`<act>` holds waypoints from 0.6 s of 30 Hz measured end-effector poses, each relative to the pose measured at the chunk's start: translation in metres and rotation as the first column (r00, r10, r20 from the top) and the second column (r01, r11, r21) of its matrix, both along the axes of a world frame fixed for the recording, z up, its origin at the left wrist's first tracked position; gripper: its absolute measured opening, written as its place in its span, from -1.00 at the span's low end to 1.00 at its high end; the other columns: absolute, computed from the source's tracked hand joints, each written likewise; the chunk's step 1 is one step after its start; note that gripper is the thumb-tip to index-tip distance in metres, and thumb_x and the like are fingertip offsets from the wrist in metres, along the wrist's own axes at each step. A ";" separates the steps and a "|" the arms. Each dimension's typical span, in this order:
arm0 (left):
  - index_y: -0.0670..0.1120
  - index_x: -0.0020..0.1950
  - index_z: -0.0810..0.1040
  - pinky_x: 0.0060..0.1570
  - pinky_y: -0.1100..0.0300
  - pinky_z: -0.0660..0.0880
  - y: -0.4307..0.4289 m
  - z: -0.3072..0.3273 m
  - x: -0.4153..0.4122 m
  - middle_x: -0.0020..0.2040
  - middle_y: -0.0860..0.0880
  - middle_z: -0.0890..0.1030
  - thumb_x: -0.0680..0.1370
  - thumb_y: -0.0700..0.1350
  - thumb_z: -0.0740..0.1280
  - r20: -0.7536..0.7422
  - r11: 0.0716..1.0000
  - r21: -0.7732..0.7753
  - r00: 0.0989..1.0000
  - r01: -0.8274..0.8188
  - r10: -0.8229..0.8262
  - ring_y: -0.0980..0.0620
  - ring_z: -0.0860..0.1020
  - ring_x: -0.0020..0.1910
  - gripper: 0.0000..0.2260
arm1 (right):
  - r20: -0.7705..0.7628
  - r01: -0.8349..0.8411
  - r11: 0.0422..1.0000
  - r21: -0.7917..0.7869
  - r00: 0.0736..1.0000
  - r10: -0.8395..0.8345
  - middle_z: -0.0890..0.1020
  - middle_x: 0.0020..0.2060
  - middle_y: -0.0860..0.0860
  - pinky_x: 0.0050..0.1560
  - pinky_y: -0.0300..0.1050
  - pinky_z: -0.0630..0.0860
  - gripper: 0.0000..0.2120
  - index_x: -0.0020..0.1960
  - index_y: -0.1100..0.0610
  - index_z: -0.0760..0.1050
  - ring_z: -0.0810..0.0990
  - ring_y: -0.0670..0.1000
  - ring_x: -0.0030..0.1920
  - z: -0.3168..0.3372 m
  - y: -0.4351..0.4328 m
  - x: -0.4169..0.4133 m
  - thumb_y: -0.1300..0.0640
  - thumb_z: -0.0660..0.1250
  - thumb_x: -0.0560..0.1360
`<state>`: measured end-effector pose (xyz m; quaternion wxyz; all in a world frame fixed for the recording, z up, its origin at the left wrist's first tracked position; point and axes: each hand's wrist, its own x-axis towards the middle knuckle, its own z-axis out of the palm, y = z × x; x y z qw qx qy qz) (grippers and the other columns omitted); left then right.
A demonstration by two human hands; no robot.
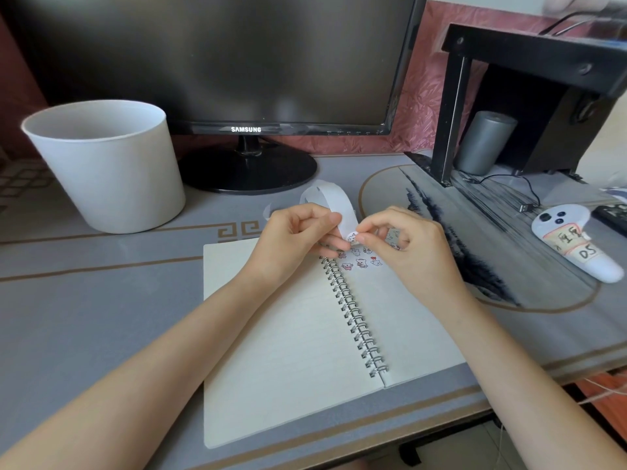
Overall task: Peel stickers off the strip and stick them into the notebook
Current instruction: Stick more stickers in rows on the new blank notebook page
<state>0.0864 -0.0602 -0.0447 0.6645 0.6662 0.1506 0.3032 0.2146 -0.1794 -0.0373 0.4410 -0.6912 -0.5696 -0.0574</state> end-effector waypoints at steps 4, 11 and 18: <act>-0.26 -0.15 0.54 -0.26 0.27 0.59 0.000 0.000 0.000 -0.30 -0.15 0.65 0.58 -0.23 0.27 0.002 1.000 0.004 1.000 0.003 -0.003 0.03 0.67 -0.26 -0.85 | -0.056 -0.014 1.000 0.000 0.998 0.014 0.52 -0.32 -0.17 -0.24 -0.49 0.30 -0.94 -0.13 0.18 0.63 0.46 -0.25 -0.33 -0.001 0.000 0.000 0.27 0.46 0.41; -0.24 -0.14 0.56 -0.27 0.26 0.59 0.000 0.001 -0.001 -0.32 -0.08 0.65 0.59 -0.22 0.26 0.010 1.000 -0.001 1.000 0.015 -0.015 0.04 0.67 -0.25 -0.84 | -0.105 -0.033 0.999 -0.001 0.994 0.033 0.54 -0.31 -0.15 -0.29 -0.45 0.29 -0.95 -0.15 0.16 0.62 0.48 -0.22 -0.32 -0.001 0.001 0.000 0.28 0.44 0.42; -0.20 -0.10 0.58 -0.25 0.28 0.57 -0.001 0.000 -0.001 -0.26 -0.08 0.68 0.55 -0.24 0.31 -0.015 0.998 -0.018 0.999 0.052 -0.052 0.08 0.66 -0.22 -0.92 | -0.216 -0.060 0.998 -0.003 0.975 0.058 0.54 -0.30 -0.13 -0.34 -0.42 0.28 -0.93 -0.16 0.16 0.59 0.45 -0.25 -0.38 0.001 0.000 -0.003 0.30 0.41 0.45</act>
